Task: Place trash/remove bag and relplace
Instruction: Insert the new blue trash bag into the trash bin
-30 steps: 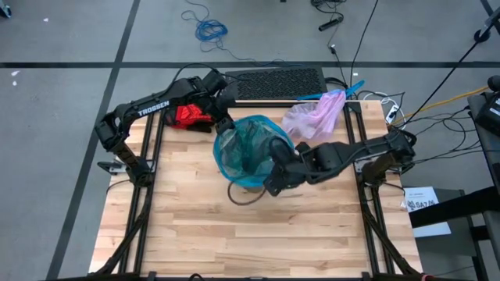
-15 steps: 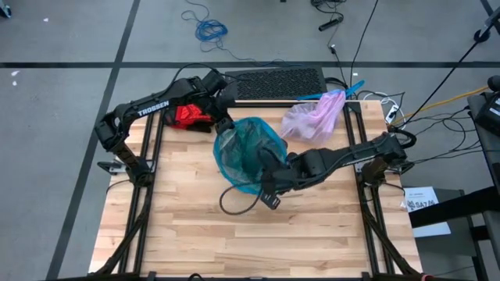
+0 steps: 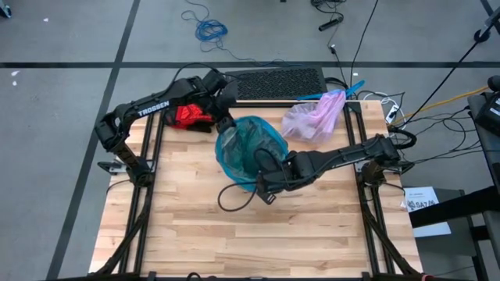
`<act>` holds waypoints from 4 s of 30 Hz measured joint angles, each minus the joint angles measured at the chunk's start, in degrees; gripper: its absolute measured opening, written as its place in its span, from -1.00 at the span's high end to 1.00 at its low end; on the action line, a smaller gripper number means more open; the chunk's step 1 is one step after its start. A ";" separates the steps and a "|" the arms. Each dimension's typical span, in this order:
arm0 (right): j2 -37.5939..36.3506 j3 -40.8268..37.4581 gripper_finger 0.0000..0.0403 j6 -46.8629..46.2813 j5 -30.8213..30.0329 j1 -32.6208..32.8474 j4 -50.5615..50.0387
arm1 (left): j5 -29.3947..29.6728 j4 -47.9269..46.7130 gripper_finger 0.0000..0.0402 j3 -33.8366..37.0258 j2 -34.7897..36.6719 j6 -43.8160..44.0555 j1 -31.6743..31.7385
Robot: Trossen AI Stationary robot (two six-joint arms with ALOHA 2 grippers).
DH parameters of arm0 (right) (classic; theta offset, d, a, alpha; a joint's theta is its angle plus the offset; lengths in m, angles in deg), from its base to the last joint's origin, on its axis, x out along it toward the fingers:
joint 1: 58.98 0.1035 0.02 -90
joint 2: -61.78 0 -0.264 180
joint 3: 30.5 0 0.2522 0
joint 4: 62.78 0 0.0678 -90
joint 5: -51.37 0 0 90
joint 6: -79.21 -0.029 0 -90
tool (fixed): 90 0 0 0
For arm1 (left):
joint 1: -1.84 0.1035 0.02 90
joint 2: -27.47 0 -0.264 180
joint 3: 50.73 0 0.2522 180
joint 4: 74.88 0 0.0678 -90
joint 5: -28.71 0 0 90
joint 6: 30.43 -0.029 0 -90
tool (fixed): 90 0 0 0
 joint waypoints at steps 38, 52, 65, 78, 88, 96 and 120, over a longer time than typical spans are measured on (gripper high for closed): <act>-0.02 0.02 1.00 3.45 0.45 0.02 1.10 | -0.09 -25.93 0.63 -23.68 5.01 -5.30 -0.39; -0.04 0.02 1.00 6.77 1.73 -0.09 1.21 | -8.53 -22.85 0.99 -6.74 9.06 -6.23 -5.78; -0.04 0.02 1.00 7.00 1.75 -0.22 1.53 | -7.91 -27.08 1.00 -4.50 9.00 -4.70 -12.16; -0.04 0.02 1.00 6.96 1.73 -0.22 1.53 | -3.13 -26.41 1.00 -2.47 10.14 -4.95 -12.41; -0.04 0.02 1.00 4.69 -0.30 -0.24 1.48 | -4.67 -18.61 1.00 8.82 12.02 -0.75 -13.18; -0.04 0.02 1.00 2.46 -4.74 -0.16 0.49 | -4.58 -0.56 1.00 16.61 13.53 8.93 -13.31; -10.01 -2.89 1.00 -6.50 -1.82 1.94 1.58 | 0.39 11.82 1.00 20.57 14.26 11.87 -11.63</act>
